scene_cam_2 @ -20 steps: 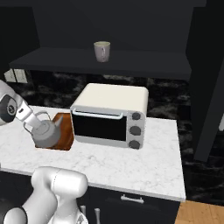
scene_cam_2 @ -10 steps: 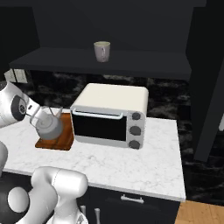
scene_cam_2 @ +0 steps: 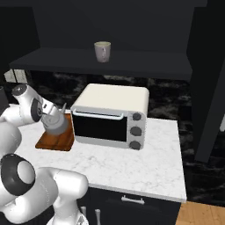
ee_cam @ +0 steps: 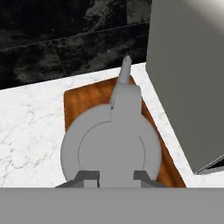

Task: Pick the kettle from the counter and place it on the tray. Then pick the mug from the cabinet and place it on the tray. Then close the cabinet doors.

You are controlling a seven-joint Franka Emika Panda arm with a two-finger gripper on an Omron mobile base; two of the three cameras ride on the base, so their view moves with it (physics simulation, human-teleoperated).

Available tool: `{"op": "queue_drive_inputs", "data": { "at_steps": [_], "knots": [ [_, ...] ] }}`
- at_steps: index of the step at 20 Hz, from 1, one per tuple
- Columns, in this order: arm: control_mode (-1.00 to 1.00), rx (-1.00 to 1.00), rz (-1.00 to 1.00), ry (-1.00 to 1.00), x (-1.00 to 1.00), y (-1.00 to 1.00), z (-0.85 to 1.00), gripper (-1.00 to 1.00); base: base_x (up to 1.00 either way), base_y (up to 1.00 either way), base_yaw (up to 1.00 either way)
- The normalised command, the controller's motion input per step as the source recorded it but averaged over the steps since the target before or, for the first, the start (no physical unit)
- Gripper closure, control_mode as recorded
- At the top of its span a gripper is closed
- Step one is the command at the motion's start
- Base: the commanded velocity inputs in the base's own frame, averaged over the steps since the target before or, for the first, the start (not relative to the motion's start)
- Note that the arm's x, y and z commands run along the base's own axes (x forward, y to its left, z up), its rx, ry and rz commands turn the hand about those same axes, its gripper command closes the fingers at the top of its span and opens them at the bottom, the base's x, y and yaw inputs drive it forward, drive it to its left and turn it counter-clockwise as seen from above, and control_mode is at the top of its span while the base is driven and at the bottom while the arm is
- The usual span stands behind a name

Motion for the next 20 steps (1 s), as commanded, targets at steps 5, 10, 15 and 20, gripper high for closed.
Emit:
{"op": "queue_drive_inputs", "data": {
  "at_steps": [5, 10, 15, 20],
  "knots": [
    [-1.00, -0.05, 0.00, 0.04, 0.61, 0.15, -0.23, 1.00, 0.00, 0.00, 0.00],
    [-1.00, -0.08, 0.00, 0.00, 0.48, 0.10, -0.20, 1.00, 0.00, 0.00, 0.00],
    [-1.00, -0.05, 0.00, 0.00, 0.44, 0.04, -0.15, 1.00, 0.00, 0.00, 0.00],
    [-1.00, 0.00, 0.01, 0.00, 0.30, 0.01, -0.17, 1.00, 0.00, 0.00, 0.00]
  ]
}}
